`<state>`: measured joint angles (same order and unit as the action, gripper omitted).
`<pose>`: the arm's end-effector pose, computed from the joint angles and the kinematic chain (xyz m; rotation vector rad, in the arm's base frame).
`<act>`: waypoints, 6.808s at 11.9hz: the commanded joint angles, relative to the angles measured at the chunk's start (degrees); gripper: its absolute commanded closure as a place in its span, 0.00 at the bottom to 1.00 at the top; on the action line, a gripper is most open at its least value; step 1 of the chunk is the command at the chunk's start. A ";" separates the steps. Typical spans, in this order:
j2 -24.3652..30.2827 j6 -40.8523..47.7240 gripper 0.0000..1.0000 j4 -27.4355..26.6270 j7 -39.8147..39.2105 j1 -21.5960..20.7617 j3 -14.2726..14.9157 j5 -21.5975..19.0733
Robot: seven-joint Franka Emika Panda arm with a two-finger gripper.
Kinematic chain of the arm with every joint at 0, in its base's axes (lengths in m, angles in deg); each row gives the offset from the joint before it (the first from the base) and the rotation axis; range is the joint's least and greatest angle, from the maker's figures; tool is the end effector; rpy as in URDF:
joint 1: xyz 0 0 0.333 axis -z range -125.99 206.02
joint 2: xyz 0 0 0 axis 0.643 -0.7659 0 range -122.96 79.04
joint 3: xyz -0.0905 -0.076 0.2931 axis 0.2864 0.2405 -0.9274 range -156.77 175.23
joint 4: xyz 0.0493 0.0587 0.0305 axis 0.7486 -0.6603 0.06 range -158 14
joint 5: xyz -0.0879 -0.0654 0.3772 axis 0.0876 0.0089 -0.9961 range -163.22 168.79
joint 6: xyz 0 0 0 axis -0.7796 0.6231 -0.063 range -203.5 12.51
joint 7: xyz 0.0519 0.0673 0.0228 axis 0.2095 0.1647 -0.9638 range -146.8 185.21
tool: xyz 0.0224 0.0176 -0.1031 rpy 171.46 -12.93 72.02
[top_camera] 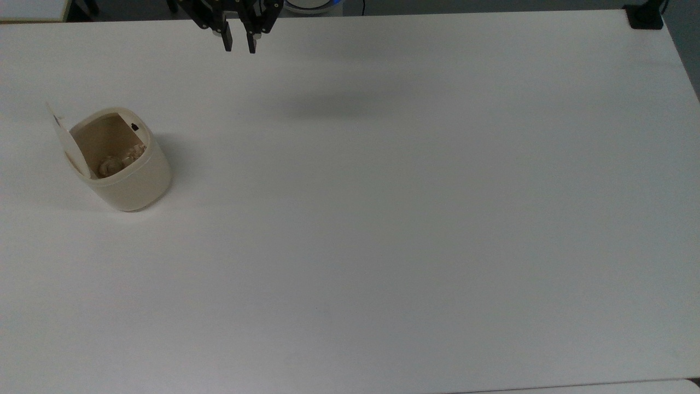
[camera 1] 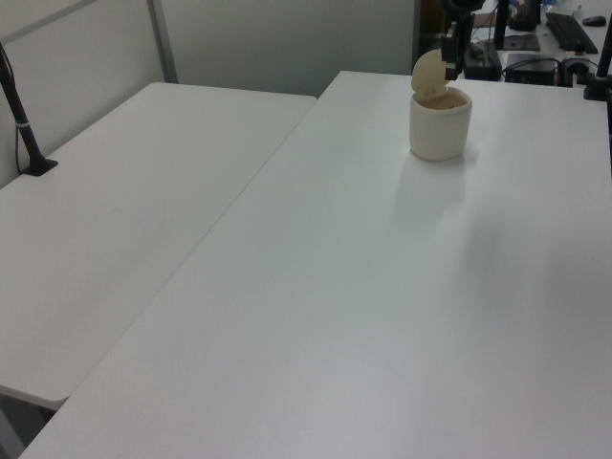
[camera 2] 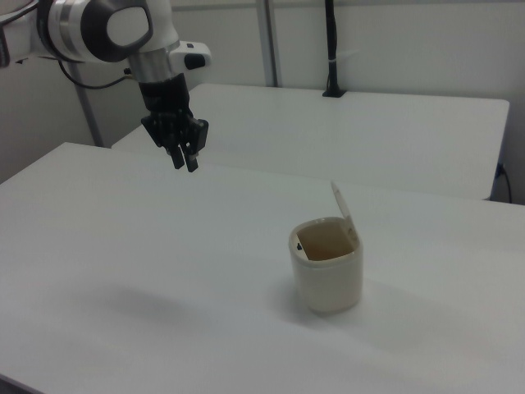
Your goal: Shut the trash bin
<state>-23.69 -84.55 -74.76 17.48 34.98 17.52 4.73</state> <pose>0.5711 -0.0346 0.5944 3.1017 -0.0364 0.0402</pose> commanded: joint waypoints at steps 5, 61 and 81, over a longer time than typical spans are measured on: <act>-1.78 -6.58 0.69 2.23 2.66 3.62 3.48 -0.80; -13.21 -26.83 1.00 -4.72 5.15 10.83 11.13 -14.86; -12.17 -26.77 0.89 -8.33 -1.88 11.45 11.22 -14.61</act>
<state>-37.69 -111.86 -81.25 17.22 47.59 28.62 -9.51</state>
